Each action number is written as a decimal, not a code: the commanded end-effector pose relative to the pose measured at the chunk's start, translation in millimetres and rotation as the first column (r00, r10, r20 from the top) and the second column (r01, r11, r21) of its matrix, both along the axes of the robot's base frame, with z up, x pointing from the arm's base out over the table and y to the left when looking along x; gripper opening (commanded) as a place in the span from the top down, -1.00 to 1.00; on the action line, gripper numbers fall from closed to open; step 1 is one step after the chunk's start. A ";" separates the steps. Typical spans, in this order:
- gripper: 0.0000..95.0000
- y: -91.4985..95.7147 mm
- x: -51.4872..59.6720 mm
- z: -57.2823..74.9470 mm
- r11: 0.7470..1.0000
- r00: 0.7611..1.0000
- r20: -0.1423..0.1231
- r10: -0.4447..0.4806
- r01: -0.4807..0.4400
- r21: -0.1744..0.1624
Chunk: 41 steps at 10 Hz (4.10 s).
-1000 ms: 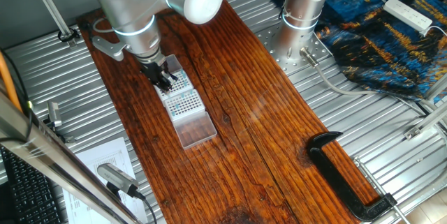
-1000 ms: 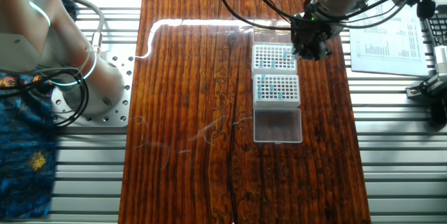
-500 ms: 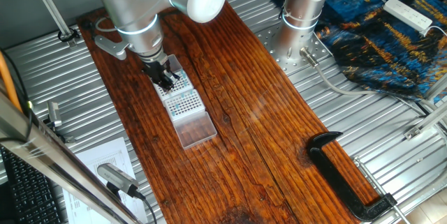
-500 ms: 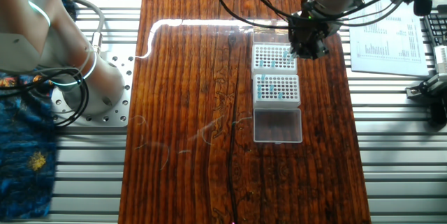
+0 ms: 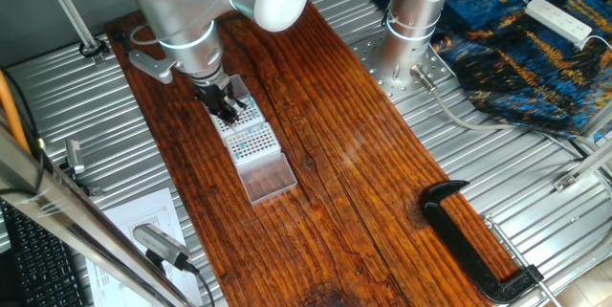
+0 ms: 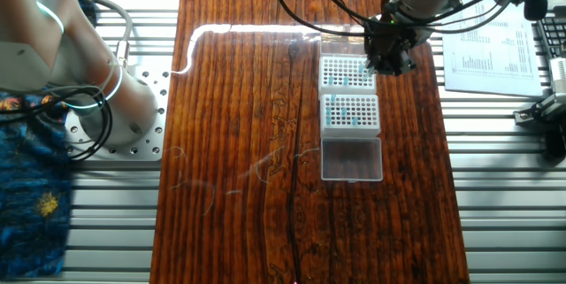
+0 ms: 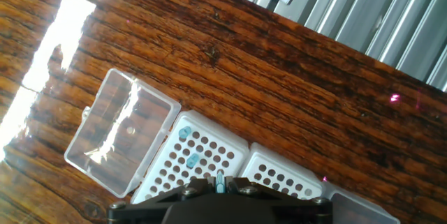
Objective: Transfer all medium pipette tips from one holder to another
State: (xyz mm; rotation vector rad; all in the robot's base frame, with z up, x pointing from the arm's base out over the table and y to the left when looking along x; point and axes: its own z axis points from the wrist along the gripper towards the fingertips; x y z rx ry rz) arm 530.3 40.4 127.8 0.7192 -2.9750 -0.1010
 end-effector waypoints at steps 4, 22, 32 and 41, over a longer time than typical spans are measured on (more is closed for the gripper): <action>1.00 -1.7 0.4 -7.6 1.000 1.000 0.002 0.008 -0.008 0.005; 0.60 -81.5 -13.1 -22.4 0.997 0.997 -0.006 0.075 -0.075 -0.014; 0.60 -83.3 -16.5 -47.6 0.999 0.999 0.006 0.041 -0.041 -0.026; 1.00 -83.4 -29.7 -53.2 0.998 0.999 0.006 0.041 -0.041 -0.041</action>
